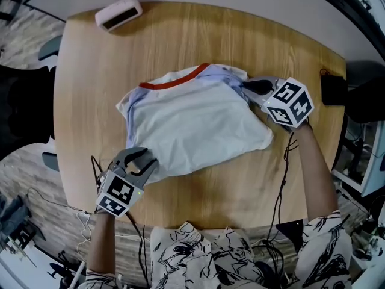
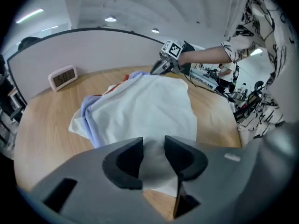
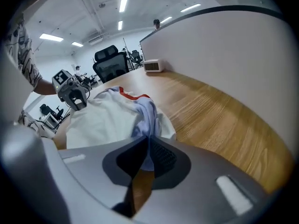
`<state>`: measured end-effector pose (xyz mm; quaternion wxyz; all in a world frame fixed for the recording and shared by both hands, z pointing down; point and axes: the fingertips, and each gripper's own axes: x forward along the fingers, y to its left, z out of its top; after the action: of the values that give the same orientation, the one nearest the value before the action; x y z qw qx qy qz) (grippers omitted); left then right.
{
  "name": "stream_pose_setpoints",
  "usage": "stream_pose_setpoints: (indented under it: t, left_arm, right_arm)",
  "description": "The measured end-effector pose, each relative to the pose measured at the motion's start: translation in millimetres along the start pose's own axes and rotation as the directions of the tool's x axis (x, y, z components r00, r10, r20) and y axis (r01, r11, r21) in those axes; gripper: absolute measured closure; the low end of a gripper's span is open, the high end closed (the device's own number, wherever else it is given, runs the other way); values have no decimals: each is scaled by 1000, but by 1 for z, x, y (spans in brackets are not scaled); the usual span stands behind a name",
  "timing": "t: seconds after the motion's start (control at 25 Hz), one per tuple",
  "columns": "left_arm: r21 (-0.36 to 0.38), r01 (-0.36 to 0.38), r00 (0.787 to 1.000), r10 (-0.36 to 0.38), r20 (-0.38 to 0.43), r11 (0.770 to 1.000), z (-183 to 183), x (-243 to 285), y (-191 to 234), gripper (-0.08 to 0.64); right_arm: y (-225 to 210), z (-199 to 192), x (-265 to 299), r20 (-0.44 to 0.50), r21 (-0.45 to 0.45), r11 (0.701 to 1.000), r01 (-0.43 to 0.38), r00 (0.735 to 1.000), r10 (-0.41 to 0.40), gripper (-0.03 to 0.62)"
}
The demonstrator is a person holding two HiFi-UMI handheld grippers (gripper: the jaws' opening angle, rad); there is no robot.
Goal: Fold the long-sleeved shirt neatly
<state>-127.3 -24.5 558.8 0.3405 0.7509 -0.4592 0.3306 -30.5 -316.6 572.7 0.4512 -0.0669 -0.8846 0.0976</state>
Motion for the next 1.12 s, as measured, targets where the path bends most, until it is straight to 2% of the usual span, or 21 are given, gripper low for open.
stream_pose_setpoints:
  t: [0.12,0.24,0.36,0.48,0.6,0.64,0.76,0.92,1.0,1.12]
  left_arm:
    - [36,3,1000,-2,-21,999,-14,7,-4,410]
    - [43,10,1000,-9,-28,999,-18,11,-3,413]
    - [31,7,1000,-7,-24,999,-16,9,-2,413]
    - [-38,2,998,0,59,999,0,-2,2,394]
    - [-137,-25,980,52,193,990,19,-24,4,399]
    - [-157,-52,969,88,232,986,24,-33,5,423]
    - [-199,-150,924,209,321,968,38,-62,9,551]
    - [-258,-260,853,346,391,931,50,-98,1,554]
    - [-289,-338,798,436,415,896,56,-122,-4,554]
    - [-387,-394,698,545,465,834,64,-165,-15,554]
  right_arm:
    - [-16,5,-1,-12,7,999,38,999,-38,569]
    - [-38,8,-6,-7,13,988,153,988,-153,581]
    - [-37,12,-10,28,15,986,163,986,-164,580]
    - [-22,23,-26,132,41,989,142,980,-146,547]
    - [-1,29,-58,269,89,986,142,949,-161,551]
    - [7,30,-71,314,106,983,153,932,-179,580]
    - [29,29,-112,425,159,972,172,877,-225,581]
    - [58,16,-163,506,198,954,226,810,-297,581]
    - [74,9,-189,537,203,942,267,774,-335,581]
    - [98,2,-226,587,213,924,318,714,-381,581]
